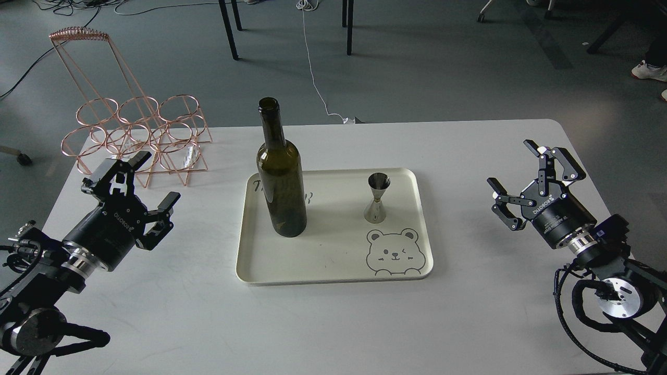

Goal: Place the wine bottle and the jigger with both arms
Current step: 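Move the right gripper toward the metal jigger on the tray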

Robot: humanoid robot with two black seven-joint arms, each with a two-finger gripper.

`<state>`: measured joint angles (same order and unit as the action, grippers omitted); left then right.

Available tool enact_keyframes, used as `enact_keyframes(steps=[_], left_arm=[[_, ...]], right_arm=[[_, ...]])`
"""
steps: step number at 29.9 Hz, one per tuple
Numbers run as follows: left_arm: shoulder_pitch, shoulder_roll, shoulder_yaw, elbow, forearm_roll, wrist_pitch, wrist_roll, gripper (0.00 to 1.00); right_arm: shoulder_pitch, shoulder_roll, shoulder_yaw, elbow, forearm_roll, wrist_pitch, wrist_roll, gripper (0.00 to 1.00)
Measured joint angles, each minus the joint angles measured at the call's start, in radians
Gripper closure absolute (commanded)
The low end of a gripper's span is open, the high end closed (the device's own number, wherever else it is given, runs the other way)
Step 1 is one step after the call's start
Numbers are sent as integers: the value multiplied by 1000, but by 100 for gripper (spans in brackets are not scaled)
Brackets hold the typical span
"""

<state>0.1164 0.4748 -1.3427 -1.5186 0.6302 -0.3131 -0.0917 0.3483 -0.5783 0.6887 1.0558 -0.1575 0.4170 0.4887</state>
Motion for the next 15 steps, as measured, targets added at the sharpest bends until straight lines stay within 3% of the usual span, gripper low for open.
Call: enact_keyframes(steps=[7, 11, 15], left_arm=[[0, -5, 2, 6, 5, 8, -79, 2], [0, -12, -2, 10, -4, 2, -95, 2], [0, -23, -6, 10, -7, -22, -100, 2]], right_arm=[[4, -4, 0, 5, -145, -4, 0, 1], [14, -20, 4, 27, -378, -32, 0, 1], [31, -46, 5, 100, -680, -140, 0, 1]])
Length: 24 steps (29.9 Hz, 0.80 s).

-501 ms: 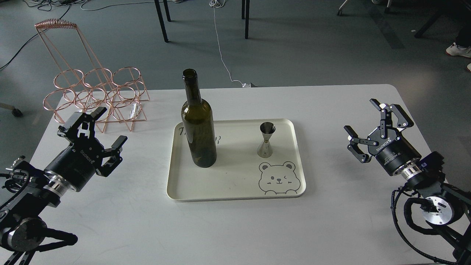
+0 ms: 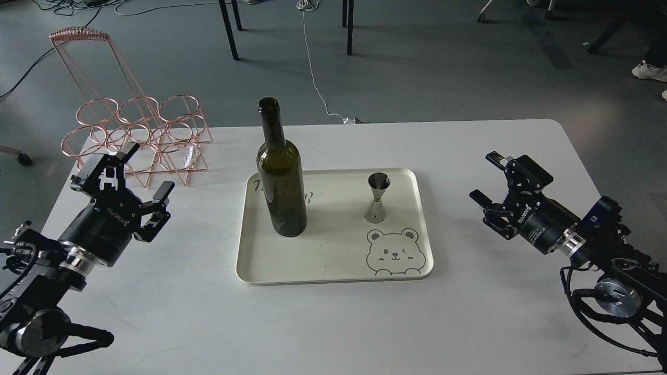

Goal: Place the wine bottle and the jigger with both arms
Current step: 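Move the right gripper toward the metal jigger on the tray, then close the right gripper on the metal jigger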

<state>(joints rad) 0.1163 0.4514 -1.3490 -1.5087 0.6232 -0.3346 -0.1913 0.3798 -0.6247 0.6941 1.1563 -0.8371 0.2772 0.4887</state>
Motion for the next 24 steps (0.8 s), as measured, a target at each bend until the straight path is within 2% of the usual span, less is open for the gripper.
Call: enact_keyframes(steps=[5, 9, 12, 19, 24], left_arm=[[-1, -3, 0, 0, 0, -37, 0, 2], [-3, -3, 2, -1, 1, -41, 0, 2], [-3, -3, 2, -3, 1, -43, -1, 2], [-3, -2, 1, -8, 1, -44, -1, 2], [-3, -2, 0, -10, 1, -45, -1, 2]], right_arm=[[3, -7, -8, 73, -468, -169, 0, 1], [6, 15, -53, 63, -868, -369, 0, 1], [29, 68, -113, 23, -1073, -515, 0, 1], [94, 234, -150, -187, -1324, -731, 0, 1], [156, 326, -152, -314, -1344, -765, 0, 2]])
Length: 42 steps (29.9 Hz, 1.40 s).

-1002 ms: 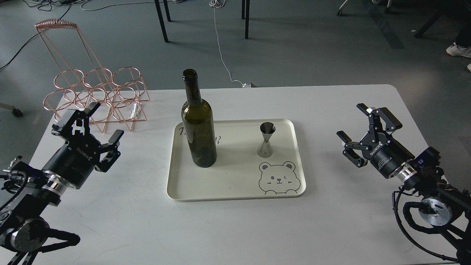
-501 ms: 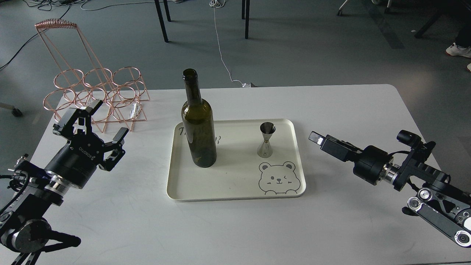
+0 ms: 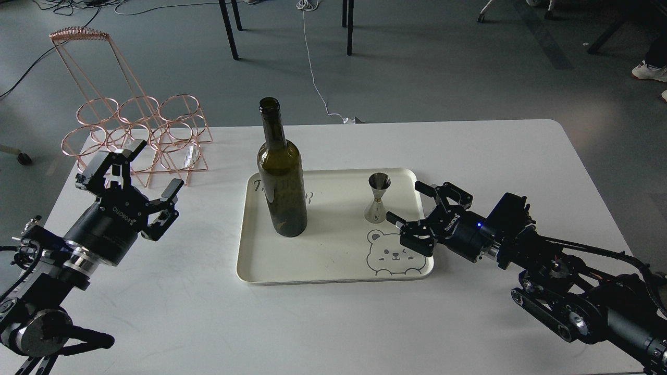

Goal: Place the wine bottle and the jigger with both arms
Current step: 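Close the right gripper on the metal jigger, then lift the jigger with the right gripper and carry it off the tray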

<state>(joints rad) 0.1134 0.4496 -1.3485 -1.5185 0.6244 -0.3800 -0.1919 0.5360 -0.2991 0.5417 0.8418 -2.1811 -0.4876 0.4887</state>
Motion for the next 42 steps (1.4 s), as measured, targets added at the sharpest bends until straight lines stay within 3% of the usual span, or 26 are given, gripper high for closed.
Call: enact_keyframes(steps=[9, 13, 18, 24, 29, 42], left_arm=[[0, 3, -1, -1, 0, -1, 0, 2], [0, 3, -2, -1, 0, -1, -1, 2], [0, 2, -3, -1, 0, -1, -2, 2], [0, -1, -3, -1, 0, -1, -2, 2], [0, -2, -3, -1, 0, -1, -2, 2], [0, -3, -5, -1, 0, 0, -2, 2]], right_arm=[[54, 132, -26, -147, -1, -1, 0, 10], [63, 171, -29, -197, -1, -1, 0, 37], [78, 191, -29, -246, -1, -1, 0, 62], [87, 201, -29, -278, -1, -1, 0, 80], [92, 204, -27, -279, -1, -1, 0, 85], [124, 194, 4, -264, -1, -1, 0, 85]])
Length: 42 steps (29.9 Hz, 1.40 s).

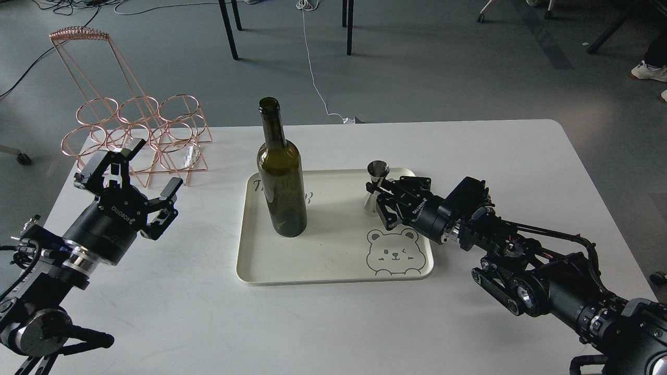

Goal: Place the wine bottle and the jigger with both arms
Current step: 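Lift the jigger with the right gripper and carry it off the tray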

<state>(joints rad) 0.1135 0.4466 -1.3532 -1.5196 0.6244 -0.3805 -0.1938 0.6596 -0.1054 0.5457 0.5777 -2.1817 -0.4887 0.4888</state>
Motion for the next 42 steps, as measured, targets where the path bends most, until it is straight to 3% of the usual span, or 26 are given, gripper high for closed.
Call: enact_keyframes(steps=[11, 18, 35, 37, 39, 40, 42], left_arm=[[0, 0, -11, -2, 0, 0, 0, 2], [0, -8, -9, -2, 0, 0, 0, 2], [-2, -9, -7, -2, 0, 0, 1, 2], [-2, -9, -7, -2, 0, 0, 2, 2], [-2, -10, -6, -4, 0, 0, 2, 2], [-2, -11, -6, -4, 1, 0, 2, 2], [-2, -13, -4, -6, 1, 0, 2, 2]], right_arm=[[-75, -193, 217, 88, 0, 0, 0, 84], [-197, -304, 245, 101, 62, 0, 0, 84], [-258, -312, 248, 40, 113, 0, 0, 78], [-258, -314, 247, 35, 116, 0, 0, 67], [-258, -319, 244, 34, 129, 0, 0, 38], [-258, -320, 243, 34, 136, 0, 0, 30], [-258, -322, 240, 34, 152, 0, 0, 26]])
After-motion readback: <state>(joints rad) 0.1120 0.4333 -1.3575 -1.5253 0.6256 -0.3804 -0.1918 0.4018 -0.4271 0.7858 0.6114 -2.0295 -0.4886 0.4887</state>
